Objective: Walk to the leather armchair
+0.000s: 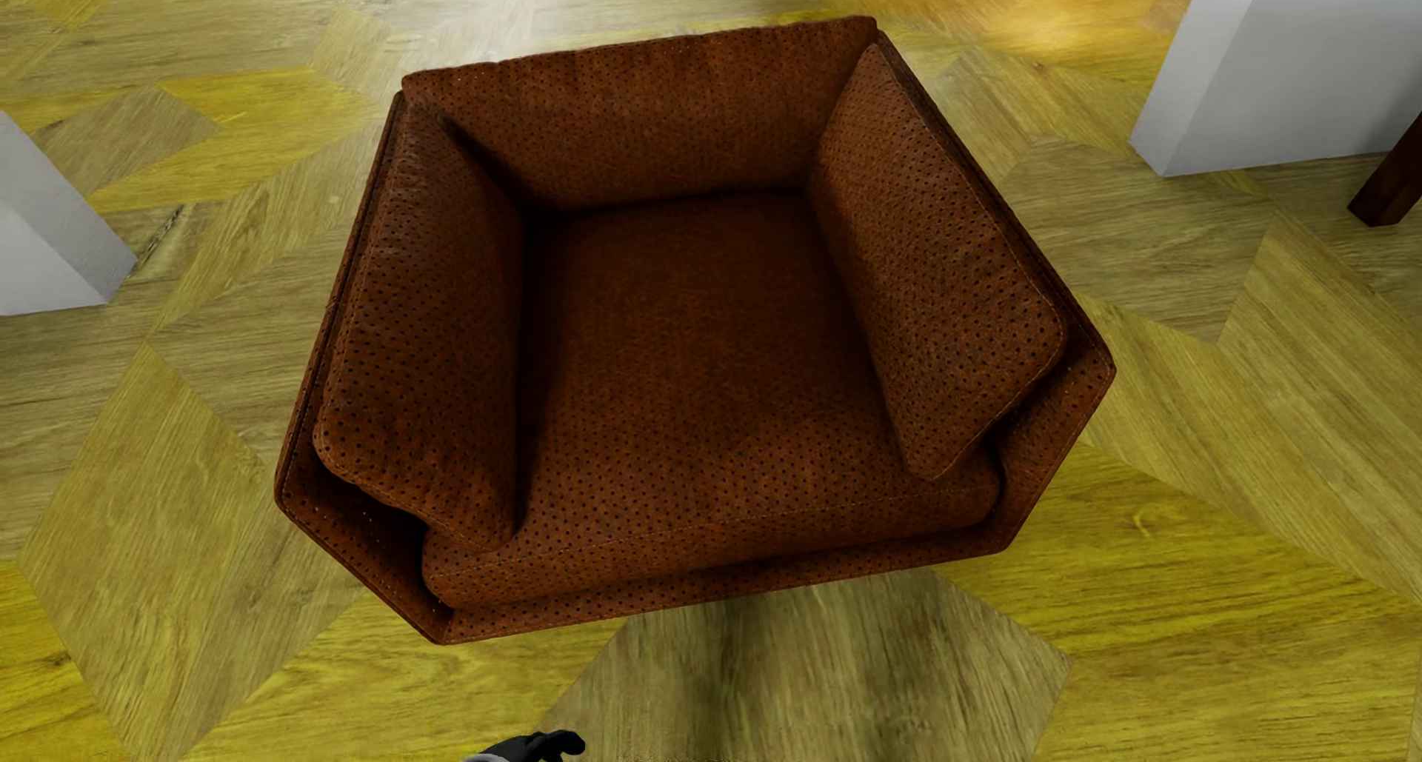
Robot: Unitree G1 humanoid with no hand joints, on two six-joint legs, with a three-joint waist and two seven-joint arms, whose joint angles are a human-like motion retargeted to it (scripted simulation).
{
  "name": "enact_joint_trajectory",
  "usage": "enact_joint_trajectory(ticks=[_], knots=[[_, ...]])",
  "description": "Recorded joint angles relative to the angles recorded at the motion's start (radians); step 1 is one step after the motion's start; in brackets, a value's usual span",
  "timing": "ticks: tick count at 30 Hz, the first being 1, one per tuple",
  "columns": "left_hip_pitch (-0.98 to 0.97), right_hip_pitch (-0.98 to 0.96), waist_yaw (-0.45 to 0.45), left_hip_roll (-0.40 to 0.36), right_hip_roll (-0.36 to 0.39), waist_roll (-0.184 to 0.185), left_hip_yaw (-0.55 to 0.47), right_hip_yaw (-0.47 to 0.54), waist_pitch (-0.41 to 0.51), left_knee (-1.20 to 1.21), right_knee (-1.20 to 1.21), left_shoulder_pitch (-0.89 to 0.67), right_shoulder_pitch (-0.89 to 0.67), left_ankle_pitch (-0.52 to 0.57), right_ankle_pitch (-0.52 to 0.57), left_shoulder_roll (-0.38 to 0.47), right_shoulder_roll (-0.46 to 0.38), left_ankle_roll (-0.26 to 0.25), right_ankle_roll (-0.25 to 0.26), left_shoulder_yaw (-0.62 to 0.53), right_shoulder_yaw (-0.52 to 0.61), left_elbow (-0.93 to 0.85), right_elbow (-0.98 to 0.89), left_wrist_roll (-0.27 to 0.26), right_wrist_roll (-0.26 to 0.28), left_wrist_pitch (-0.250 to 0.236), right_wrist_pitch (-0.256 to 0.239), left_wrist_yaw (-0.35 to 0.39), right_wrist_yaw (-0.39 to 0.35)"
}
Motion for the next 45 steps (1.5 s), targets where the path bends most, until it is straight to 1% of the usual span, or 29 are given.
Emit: enact_joint_trajectory(ticks=[1,2,3,4,6,7,9,11,14,15,16,17,19,20,21,22,23,25,26,29,33,36,38,41,45], knots=[[0.000,0.001,0.002,-0.002,0.000,-0.004,-0.004,-0.004,-0.001,-0.004,-0.002,0.013,0.011,-0.001,0.000,0.001,0.001,0.000,0.010,-0.012,-0.007,0.035,-0.003,-0.001,0.003,0.009,-0.006,-0.021,-0.004],[-0.002,0.004,0.003,-0.002,0.001,-0.008,-0.008,-0.010,-0.001,-0.003,-0.007,0.032,0.012,-0.004,0.022,0.004,0.005,0.000,0.015,-0.019,-0.016,0.060,-0.013,-0.001,0.009,0.018,0.000,-0.037,-0.003],[-0.005,0.005,0.004,0.001,0.003,-0.011,-0.014,-0.015,-0.001,0.001,-0.013,0.053,0.017,-0.008,0.067,0.008,0.011,-0.001,0.009,-0.023,-0.024,0.077,-0.021,-0.001,0.015,0.023,0.003,-0.040,-0.003],[-0.011,0.005,0.005,0.004,0.006,-0.014,-0.022,-0.019,-0.001,0.011,-0.014,0.075,0.021,-0.013,0.086,0.012,0.017,-0.003,0.003,-0.024,-0.030,0.087,-0.028,0.000,0.019,0.025,0.004,-0.030,-0.004],[-0.028,0.008,0.005,0.014,0.013,-0.017,-0.039,-0.030,0.001,0.035,-0.013,0.126,0.022,-0.024,0.091,0.013,0.029,-0.007,-0.004,0.004,-0.032,0.096,-0.034,-0.013,0.021,0.037,0.007,0.020,-0.010],[-0.035,0.008,0.007,0.017,0.015,-0.018,-0.048,-0.036,0.002,0.047,-0.011,0.151,0.028,-0.029,0.087,0.010,0.030,-0.008,-0.003,0.020,-0.030,0.091,-0.024,-0.023,0.016,0.046,-0.010,0.038,-0.012],[-0.043,0.006,0.013,0.021,0.016,-0.019,-0.059,-0.044,0.007,0.061,-0.003,0.187,0.021,-0.035,0.082,0.003,0.030,-0.011,-0.005,0.044,-0.015,0.081,-0.007,-0.044,-0.004,0.044,-0.021,0.048,-0.008],[-0.042,0.006,0.022,0.018,0.014,-0.021,-0.061,-0.048,0.012,0.059,0.000,0.199,0.004,-0.035,0.080,-0.002,0.028,-0.013,-0.006,0.046,0.008,0.070,0.009,-0.044,-0.023,0.041,-0.025,0.028,-0.002],[-0.048,0.005,0.034,0.008,0.009,-0.023,-0.071,-0.059,0.020,0.051,-0.002,0.184,-0.027,-0.028,0.081,-0.015,0.024,-0.011,-0.007,0.054,0.048,0.042,0.014,-0.034,-0.040,0.036,-0.039,0.036,0.004],[-0.052,0.002,0.037,0.003,0.007,-0.024,-0.075,-0.064,0.023,0.047,-0.004,0.173,-0.036,-0.025,0.082,-0.018,0.022,-0.011,-0.008,0.052,0.061,0.030,0.008,-0.025,-0.042,0.031,-0.048,0.041,0.001],[-0.057,-0.001,0.038,-0.002,0.005,-0.025,-0.079,-0.069,0.025,0.042,-0.006,0.160,-0.044,-0.020,0.084,-0.017,0.020,-0.010,-0.008,0.039,0.074,0.018,-0.001,-0.005,-0.044,0.024,-0.058,0.043,-0.002],[-0.062,-0.005,0.039,-0.006,0.003,-0.025,-0.082,-0.074,0.028,0.036,-0.008,0.142,-0.051,-0.016,0.087,-0.012,0.017,-0.009,-0.009,0.014,0.088,0.010,-0.011,0.028,-0.043,0.018,-0.069,0.035,-0.004],[-0.072,-0.016,0.041,-0.015,0.000,-0.026,-0.086,-0.081,0.035,0.023,-0.014,0.103,-0.066,-0.006,0.095,0.002,0.010,-0.009,-0.010,-0.050,0.115,0.008,-0.028,0.112,-0.044,0.008,-0.084,0.009,-0.005],[-0.077,-0.022,0.041,-0.018,0.000,-0.025,-0.087,-0.084,0.038,0.015,-0.018,0.087,-0.074,-0.001,0.100,0.006,0.008,-0.008,-0.010,-0.066,0.124,0.012,-0.036,0.137,-0.043,0.006,-0.088,-0.011,-0.006],[-0.083,-0.028,0.041,-0.021,0.000,-0.025,-0.087,-0.085,0.042,0.007,-0.023,0.075,-0.083,0.004,0.106,0.004,0.007,-0.007,-0.011,-0.059,0.132,0.013,-0.042,0.139,-0.040,0.011,-0.089,-0.020,-0.007],[-0.088,-0.036,0.040,-0.023,0.000,-0.024,-0.085,-0.086,0.045,-0.002,-0.028,0.070,-0.092,0.010,0.112,-0.003,0.005,-0.006,-0.011,-0.030,0.139,0.008,-0.048,0.118,-0.036,0.019,-0.086,-0.012,-0.008],[-0.093,-0.043,0.040,-0.025,0.001,-0.023,-0.084,-0.086,0.048,-0.012,-0.033,0.071,-0.099,0.016,0.118,-0.012,0.003,-0.004,-0.011,0.007,0.146,-0.003,-0.053,0.083,-0.033,0.021,-0.084,0.007,-0.011],[-0.100,-0.055,0.039,-0.029,0.003,-0.020,-0.079,-0.085,0.053,-0.033,-0.048,0.075,-0.107,0.027,0.132,-0.019,0.000,-0.001,-0.010,0.058,0.158,-0.030,-0.056,0.021,-0.026,0.008,-0.078,0.051,-0.018],[-0.103,-0.060,0.039,-0.030,0.005,-0.019,-0.076,-0.083,0.055,-0.043,-0.057,0.073,-0.110,0.033,0.139,-0.013,-0.002,0.001,-0.010,0.053,0.162,-0.040,-0.050,0.017,-0.023,0.003,-0.075,0.064,-0.019],[-0.109,-0.068,0.040,-0.031,0.013,-0.016,-0.065,-0.077,0.054,-0.070,-0.088,0.044,-0.116,0.049,0.160,0.004,-0.006,0.005,-0.006,0.012,0.188,-0.042,-0.040,0.034,-0.016,-0.007,-0.036,0.065,-0.005],[-0.115,-0.074,0.040,-0.026,0.026,-0.012,-0.047,-0.066,0.048,-0.097,-0.128,0.004,-0.106,0.064,0.183,0.008,-0.009,0.011,0.005,-0.015,0.195,-0.027,-0.027,0.028,-0.005,-0.001,-0.024,0.055,-0.003],[-0.122,-0.087,0.038,-0.017,0.031,-0.013,-0.035,-0.055,0.048,-0.097,-0.127,-0.017,-0.090,0.065,0.186,0.009,-0.013,0.015,0.005,-0.024,0.200,-0.023,-0.032,0.021,-0.003,-0.005,-0.031,0.059,-0.005],[-0.130,-0.099,0.038,-0.008,0.034,-0.016,-0.030,-0.047,0.050,-0.087,-0.116,-0.029,-0.069,0.061,0.181,0.013,-0.019,0.017,0.003,-0.034,0.206,-0.021,-0.034,0.010,-0.004,-0.011,-0.053,0.062,-0.016],[-0.143,-0.119,0.036,0.002,0.036,-0.018,-0.024,-0.037,0.058,-0.070,-0.103,-0.034,-0.041,0.057,0.175,0.023,-0.028,0.019,0.004,-0.051,0.211,-0.023,-0.058,0.007,-0.003,-0.020,-0.069,0.074,-0.023],[-0.162,-0.142,0.036,0.015,0.043,-0.020,-0.013,-0.025,0.071,-0.064,-0.106,-0.035,-0.010,0.057,0.188,0.030,-0.040,0.023,0.007,-0.062,0.229,-0.011,-0.075,-0.001,-0.004,-0.017,-0.073,0.081,-0.021]])
